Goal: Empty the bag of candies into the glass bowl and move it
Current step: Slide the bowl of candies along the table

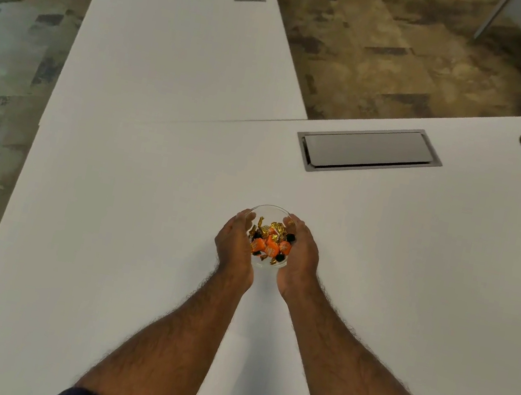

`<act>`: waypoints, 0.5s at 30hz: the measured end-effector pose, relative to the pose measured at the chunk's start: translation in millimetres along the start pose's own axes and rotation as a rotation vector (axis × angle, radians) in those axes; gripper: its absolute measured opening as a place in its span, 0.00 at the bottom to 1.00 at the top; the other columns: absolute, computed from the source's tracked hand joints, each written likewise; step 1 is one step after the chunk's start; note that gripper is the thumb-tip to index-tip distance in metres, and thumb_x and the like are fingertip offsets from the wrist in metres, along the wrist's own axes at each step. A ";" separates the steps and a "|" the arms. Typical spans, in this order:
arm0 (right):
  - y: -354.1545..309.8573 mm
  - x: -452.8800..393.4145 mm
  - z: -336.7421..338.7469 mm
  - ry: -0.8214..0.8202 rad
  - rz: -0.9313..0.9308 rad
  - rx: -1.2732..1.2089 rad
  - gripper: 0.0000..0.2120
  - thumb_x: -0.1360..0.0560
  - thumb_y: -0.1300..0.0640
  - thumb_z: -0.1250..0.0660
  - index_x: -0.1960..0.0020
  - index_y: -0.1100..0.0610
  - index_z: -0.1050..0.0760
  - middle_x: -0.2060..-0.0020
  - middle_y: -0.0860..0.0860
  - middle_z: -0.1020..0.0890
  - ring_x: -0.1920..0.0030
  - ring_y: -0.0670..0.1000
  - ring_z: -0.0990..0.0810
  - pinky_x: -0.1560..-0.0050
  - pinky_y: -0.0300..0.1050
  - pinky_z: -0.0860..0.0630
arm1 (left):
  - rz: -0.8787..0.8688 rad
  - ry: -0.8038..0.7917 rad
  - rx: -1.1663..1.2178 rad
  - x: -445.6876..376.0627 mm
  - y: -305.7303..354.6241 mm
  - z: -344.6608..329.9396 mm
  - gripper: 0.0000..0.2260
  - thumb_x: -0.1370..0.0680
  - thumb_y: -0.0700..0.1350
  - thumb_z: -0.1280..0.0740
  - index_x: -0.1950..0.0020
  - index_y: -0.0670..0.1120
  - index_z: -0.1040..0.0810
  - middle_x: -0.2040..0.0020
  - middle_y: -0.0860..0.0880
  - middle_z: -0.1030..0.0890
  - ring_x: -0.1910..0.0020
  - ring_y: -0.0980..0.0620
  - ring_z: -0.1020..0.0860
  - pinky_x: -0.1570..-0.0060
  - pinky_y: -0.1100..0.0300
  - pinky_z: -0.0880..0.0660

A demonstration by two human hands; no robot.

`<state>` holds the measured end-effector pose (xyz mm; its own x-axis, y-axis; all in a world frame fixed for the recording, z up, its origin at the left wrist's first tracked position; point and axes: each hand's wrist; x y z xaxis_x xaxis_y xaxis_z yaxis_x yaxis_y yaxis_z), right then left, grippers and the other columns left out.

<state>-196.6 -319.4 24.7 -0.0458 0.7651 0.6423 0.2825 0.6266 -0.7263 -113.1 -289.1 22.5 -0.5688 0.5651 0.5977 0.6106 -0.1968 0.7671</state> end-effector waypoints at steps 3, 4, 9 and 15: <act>-28.8 -1.0 16.9 0.031 0.017 -0.046 0.07 0.23 0.50 0.34 0.47 0.49 0.21 0.44 0.53 0.17 0.44 0.56 0.19 0.41 0.56 0.21 | 0.005 -0.040 -0.014 8.9 -0.6 -33.1 0.08 0.25 0.50 0.34 0.58 0.54 0.15 0.50 0.54 0.15 0.50 0.56 0.20 0.55 0.53 0.21; -39.5 -2.1 23.9 0.038 0.029 -0.064 0.09 0.24 0.49 0.34 0.46 0.49 0.21 0.44 0.53 0.17 0.44 0.56 0.19 0.43 0.55 0.20 | 0.005 -0.058 -0.023 12.1 -1.1 -45.5 0.07 0.25 0.50 0.34 0.57 0.53 0.16 0.49 0.53 0.15 0.49 0.56 0.20 0.51 0.51 0.21; -85.4 -11.5 58.1 0.055 0.080 -0.106 0.14 0.23 0.50 0.35 0.40 0.52 0.23 0.44 0.54 0.18 0.44 0.57 0.19 0.49 0.52 0.20 | 0.030 -0.130 -0.068 21.1 -6.5 -103.0 0.08 0.25 0.49 0.34 0.51 0.51 0.16 0.48 0.53 0.16 0.50 0.55 0.21 0.52 0.51 0.21; -133.2 -37.7 101.2 0.094 0.125 -0.120 0.15 0.23 0.50 0.35 0.38 0.52 0.24 0.41 0.55 0.19 0.42 0.58 0.20 0.41 0.56 0.21 | 0.039 -0.210 -0.132 25.5 -21.3 -173.2 0.07 0.24 0.50 0.35 0.54 0.53 0.17 0.49 0.53 0.18 0.52 0.55 0.21 0.60 0.55 0.22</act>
<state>-329.5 -416.7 72.5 0.0848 0.8153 0.5728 0.3924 0.5011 -0.7713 -236.0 -409.3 61.8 -0.4105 0.7067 0.5763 0.5445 -0.3169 0.7765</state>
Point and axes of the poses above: each hand's wrist, its own x-axis away from the middle knuckle, its own z-axis out of the back of the hand, y = z × x
